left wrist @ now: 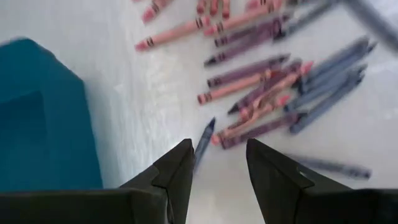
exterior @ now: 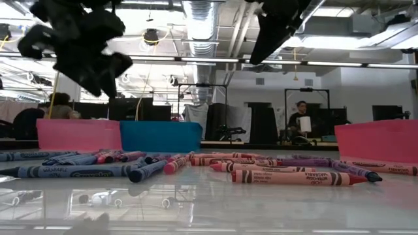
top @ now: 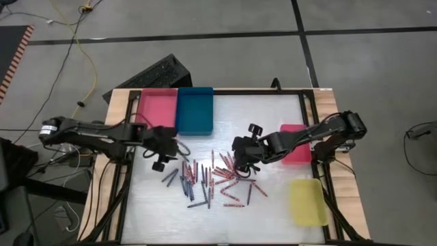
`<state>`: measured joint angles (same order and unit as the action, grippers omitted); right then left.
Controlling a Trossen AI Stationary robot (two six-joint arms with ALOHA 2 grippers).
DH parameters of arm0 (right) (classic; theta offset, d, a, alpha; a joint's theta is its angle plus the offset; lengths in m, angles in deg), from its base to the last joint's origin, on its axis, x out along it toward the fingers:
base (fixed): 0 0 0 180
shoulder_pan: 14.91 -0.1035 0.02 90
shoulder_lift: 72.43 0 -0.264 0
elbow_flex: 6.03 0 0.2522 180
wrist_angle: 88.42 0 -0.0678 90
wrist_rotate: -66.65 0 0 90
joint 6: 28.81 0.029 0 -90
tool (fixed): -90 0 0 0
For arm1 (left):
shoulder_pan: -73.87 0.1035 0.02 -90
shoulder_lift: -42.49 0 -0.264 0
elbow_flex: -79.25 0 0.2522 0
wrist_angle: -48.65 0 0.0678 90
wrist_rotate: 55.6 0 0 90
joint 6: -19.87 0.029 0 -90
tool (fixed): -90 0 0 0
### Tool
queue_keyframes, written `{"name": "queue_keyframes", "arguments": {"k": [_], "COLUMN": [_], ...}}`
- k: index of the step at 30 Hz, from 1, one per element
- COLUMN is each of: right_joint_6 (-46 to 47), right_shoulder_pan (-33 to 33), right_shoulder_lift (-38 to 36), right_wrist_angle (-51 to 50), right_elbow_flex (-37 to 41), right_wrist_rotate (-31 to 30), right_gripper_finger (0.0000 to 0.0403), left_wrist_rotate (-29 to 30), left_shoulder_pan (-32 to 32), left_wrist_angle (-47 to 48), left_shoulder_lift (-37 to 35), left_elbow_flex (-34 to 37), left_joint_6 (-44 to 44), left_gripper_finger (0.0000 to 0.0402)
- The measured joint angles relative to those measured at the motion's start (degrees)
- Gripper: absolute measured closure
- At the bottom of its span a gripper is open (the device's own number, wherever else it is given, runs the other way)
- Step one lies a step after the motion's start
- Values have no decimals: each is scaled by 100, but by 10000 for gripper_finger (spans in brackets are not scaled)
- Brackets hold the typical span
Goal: Sort crayons
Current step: Put the blue crayon into the large red bin
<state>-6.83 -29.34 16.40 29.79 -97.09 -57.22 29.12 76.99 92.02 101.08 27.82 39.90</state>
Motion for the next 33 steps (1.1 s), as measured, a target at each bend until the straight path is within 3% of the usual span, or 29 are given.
{"name": "queue_keyframes", "arguments": {"k": [13,26,29,33], "right_joint_6": [2,2,3,4], "right_shoulder_pan": [-89,-91,-98,-95], "right_shoulder_lift": [0,0,0,0], "right_wrist_angle": [-85,-81,-79,-76], "right_elbow_flex": [0,0,0,0], "right_wrist_rotate": [-59,-70,-70,-70], "right_gripper_finger": [331,331,331,331], "left_wrist_rotate": [-233,-53,-9,13], "left_shoulder_pan": [558,745,743,739], "left_wrist_angle": [-343,-535,-486,-463], "left_shoulder_lift": [1481,2696,2782,2776], "left_elbow_flex": [0,-35,-44,-41], "left_joint_6": [1026,1282,1261,1160], "left_gripper_finger": [260,263,289,363]}}
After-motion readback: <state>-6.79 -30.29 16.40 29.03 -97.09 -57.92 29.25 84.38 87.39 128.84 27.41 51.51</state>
